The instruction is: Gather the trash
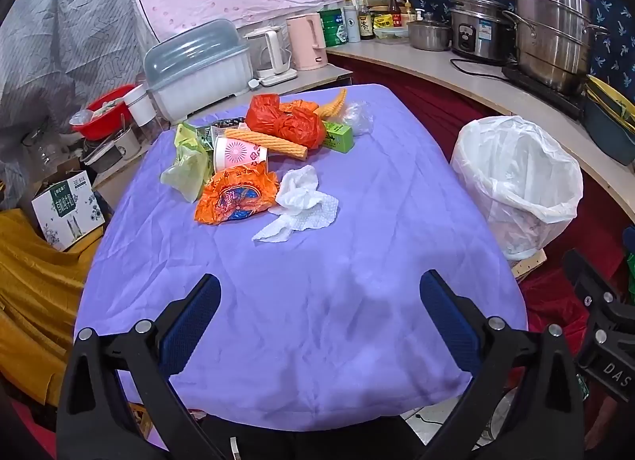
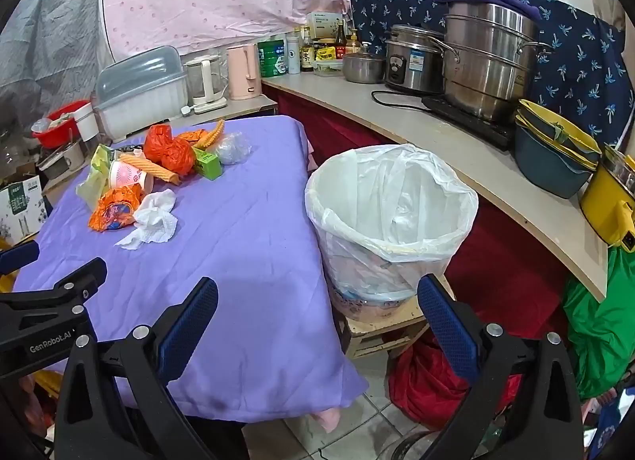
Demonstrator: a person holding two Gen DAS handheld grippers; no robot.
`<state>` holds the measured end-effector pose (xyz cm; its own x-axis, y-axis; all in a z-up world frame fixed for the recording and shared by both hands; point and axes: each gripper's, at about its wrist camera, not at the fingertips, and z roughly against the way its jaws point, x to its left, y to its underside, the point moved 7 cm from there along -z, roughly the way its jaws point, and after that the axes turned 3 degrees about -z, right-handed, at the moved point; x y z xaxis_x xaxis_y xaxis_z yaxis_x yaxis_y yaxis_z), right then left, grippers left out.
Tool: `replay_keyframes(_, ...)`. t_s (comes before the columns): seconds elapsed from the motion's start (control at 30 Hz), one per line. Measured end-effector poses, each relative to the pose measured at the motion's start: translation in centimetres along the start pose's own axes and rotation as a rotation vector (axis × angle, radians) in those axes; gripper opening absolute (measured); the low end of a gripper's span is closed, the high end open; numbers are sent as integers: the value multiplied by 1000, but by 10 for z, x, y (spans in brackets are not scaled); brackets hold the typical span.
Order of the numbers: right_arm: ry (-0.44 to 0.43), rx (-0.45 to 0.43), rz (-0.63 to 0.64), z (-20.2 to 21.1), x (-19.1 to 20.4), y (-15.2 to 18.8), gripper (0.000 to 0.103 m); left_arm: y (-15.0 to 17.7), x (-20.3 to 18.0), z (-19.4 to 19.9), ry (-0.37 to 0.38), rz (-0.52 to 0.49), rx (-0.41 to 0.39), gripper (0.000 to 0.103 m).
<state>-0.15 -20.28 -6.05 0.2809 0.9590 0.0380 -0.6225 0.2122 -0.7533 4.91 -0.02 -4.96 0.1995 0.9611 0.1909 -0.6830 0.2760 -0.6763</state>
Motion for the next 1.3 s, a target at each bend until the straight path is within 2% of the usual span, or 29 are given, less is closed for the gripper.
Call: replay_keyframes(1.3, 7, 1, 11, -2, -4, -1, 96, 3, 1, 4, -6, 10, 2, 96)
